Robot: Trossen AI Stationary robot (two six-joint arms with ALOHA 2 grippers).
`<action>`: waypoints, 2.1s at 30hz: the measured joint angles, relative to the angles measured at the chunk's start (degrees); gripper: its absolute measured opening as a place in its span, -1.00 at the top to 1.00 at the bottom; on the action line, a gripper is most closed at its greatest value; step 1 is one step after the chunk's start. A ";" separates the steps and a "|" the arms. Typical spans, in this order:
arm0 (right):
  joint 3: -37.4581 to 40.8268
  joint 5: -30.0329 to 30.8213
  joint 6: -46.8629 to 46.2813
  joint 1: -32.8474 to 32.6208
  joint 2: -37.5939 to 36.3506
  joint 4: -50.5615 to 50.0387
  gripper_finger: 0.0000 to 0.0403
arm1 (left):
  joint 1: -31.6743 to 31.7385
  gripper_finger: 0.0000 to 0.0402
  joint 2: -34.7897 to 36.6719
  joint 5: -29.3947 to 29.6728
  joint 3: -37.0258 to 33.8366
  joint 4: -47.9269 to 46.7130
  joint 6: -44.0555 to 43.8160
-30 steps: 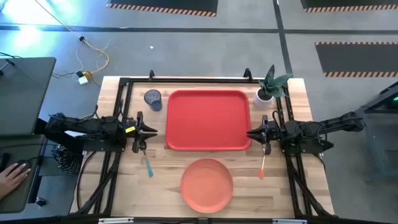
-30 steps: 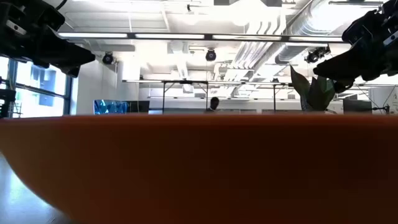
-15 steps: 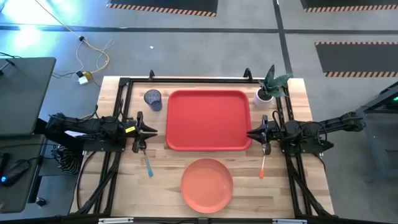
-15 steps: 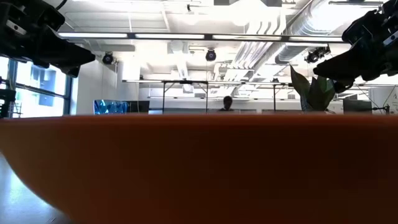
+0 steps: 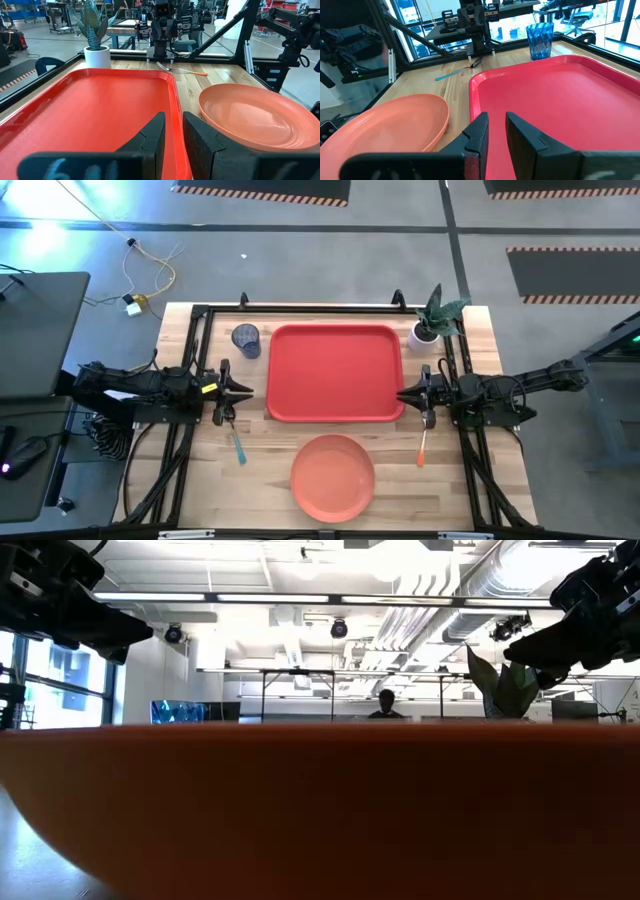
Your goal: Pick and place plate/cup/fork/spoon on tray
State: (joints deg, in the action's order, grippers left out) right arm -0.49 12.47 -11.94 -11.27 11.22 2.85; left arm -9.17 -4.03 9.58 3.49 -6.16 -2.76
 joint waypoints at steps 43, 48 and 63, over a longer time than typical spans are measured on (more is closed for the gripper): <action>0.02 0.01 0.00 0.00 0.00 -0.01 0.71 | 0.02 0.71 0.02 0.00 0.00 0.00 -0.02; 0.02 0.00 0.00 0.00 0.00 0.00 0.71 | 0.00 0.71 0.01 0.00 0.00 0.00 -0.01; 0.02 0.00 0.00 0.00 0.00 0.00 0.71 | 0.02 0.71 0.00 0.00 0.00 0.13 -9.05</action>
State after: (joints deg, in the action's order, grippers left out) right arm -0.47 12.47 -11.94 -11.27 11.22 2.85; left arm -9.15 -4.03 9.58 3.49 -6.02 -11.81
